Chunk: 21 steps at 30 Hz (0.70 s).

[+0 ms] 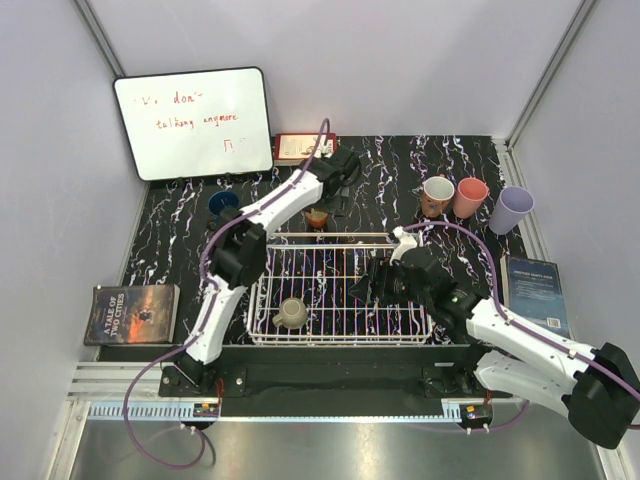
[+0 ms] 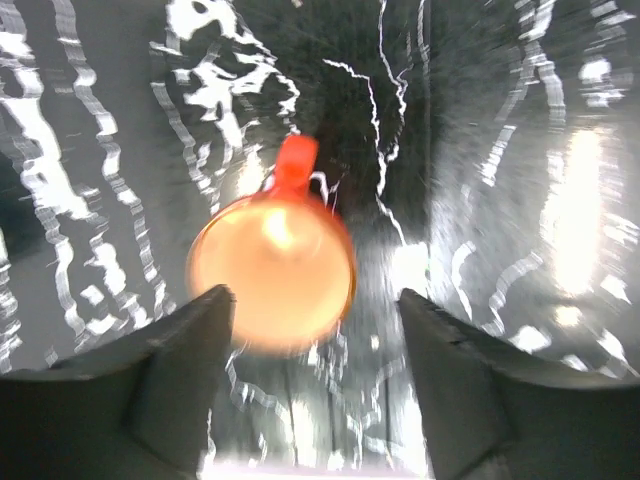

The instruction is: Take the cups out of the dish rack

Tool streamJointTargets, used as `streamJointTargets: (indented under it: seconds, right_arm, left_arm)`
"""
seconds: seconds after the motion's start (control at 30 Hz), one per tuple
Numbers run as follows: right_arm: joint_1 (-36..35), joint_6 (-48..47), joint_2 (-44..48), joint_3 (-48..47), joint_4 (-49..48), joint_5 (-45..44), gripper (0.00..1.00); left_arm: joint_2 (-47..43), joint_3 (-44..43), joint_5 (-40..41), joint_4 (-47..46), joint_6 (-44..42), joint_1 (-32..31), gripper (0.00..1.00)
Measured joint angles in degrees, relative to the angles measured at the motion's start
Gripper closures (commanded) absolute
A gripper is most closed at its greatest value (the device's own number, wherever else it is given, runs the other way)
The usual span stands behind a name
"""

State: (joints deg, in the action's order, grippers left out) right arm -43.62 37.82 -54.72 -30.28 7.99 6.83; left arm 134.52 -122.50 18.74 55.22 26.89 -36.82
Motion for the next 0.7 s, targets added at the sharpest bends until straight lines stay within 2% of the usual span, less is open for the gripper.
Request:
streamJointTargets:
  seconds: [0.1,0.23,0.33,0.5,0.7]
  right_arm:
    - [0.0,-0.4,0.2,0.0,0.1,0.2,0.28]
    - [-0.5,-1.2,-0.3,-0.3,0.8,0.1,0.28]
    - [-4.7,-2.3,-3.7,-3.2,2.3,-2.3,0.24]
    - [-16.2,-4.6,-13.8,-12.3,3.3,-8.2,0.19]
    - [-22.8,-6.2,-22.8,-19.6,3.8,-12.7,0.1]
  left_arm:
    - [-6.5,2.8,0.1,-1.1,0.6,0.0,0.2]
    - [-20.0,7.9,0.2,-4.5,1.9,-0.3,0.18]
    - [-31.8,14.8,0.2,-8.2,3.3,-0.5,0.17]
    - [-54.5,35.9,1.3,-16.0,6.1,-2.3,0.16]
    - [-70.0,55.6,2.2,-17.9,9.6,-5.2,0.09]
